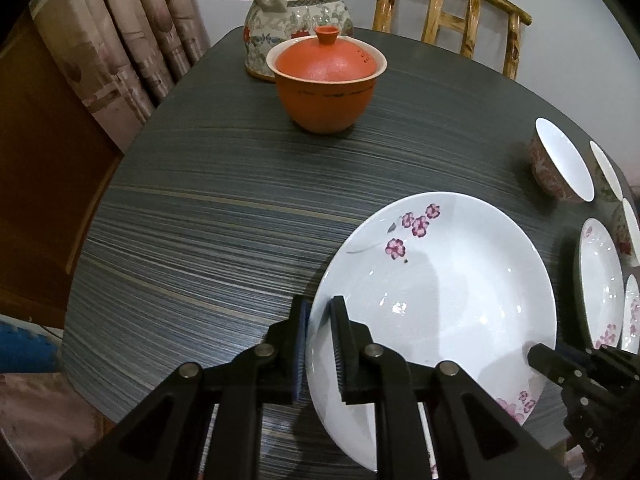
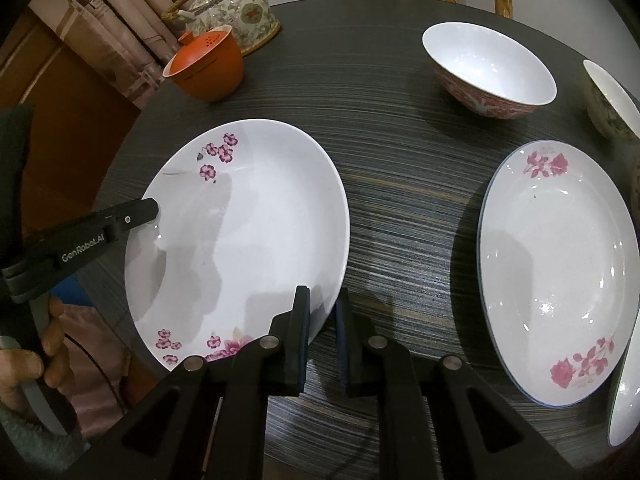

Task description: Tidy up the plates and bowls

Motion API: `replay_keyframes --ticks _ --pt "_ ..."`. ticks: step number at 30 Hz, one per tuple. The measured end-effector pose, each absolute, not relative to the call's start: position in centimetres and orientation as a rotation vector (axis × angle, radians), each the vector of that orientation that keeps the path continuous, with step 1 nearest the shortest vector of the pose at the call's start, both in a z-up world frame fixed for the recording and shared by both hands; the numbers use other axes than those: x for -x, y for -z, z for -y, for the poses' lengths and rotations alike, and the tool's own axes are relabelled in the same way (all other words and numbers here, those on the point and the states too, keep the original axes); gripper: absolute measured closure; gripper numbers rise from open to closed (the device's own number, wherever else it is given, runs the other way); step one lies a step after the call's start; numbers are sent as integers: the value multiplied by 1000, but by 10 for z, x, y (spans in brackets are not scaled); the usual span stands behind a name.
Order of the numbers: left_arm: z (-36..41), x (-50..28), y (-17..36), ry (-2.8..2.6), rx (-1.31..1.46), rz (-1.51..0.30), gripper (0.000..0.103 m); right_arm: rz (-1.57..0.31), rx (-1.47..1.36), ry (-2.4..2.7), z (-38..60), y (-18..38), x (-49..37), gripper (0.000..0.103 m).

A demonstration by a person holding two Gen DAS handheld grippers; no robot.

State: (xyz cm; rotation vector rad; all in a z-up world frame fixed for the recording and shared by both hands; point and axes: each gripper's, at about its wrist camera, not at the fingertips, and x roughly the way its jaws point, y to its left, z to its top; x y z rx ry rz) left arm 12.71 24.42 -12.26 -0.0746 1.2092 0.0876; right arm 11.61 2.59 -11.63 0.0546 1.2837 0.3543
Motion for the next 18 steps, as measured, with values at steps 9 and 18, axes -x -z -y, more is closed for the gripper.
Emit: replay_keyframes --ticks 9,18 --pt "-246 -126 118 -107 79 -1204 88 -1299 -61 -346 -26 120 -116 79" --pt "-244 -120 98 -188 16 -1161 84 -1276 -50 -331 -19 111 -113 72"
